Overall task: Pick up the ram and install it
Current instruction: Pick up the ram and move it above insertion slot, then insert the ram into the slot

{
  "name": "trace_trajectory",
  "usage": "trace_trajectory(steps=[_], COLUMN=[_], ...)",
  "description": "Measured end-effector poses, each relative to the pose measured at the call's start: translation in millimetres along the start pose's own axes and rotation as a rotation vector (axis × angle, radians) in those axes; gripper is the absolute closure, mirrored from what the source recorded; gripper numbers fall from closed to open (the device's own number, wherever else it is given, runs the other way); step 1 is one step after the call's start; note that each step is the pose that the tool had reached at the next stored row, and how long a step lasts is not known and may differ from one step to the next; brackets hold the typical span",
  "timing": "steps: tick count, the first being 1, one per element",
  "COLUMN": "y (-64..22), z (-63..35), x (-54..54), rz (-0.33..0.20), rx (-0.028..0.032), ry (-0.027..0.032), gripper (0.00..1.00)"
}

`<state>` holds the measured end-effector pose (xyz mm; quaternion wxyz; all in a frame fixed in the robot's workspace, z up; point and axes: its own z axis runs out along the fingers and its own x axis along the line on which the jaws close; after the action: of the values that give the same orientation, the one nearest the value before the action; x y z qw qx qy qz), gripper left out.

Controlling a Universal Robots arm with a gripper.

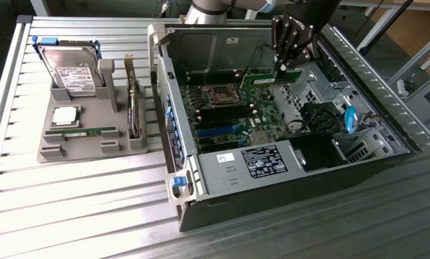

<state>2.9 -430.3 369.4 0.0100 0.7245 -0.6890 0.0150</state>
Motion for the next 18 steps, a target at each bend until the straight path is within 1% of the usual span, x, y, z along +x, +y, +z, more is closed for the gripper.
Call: trace_trajectory(steps=[4, 7, 12, 13, 16, 18], y=[0.3, 0.8, 1.2, 1.3, 1.3, 1.3], z=[0.4, 4.0, 14.3, 15.6, 24.2, 27.9], x=[-0.4, -4.1, -9.3, -9.7, -10.3, -10.4], rz=[0.0, -0.001, -0.001, -0.001, -0.001, -0.001], rx=[0.0001, 0.0001, 0.0002, 0.0001, 0.0001, 0.0001], ry=[-0.0002, -0.0002, -0.0001, -0.0001, -0.0001, -0.0001], gripper=[0.89, 0.89, 0.89, 0.89, 0.89, 0.89])
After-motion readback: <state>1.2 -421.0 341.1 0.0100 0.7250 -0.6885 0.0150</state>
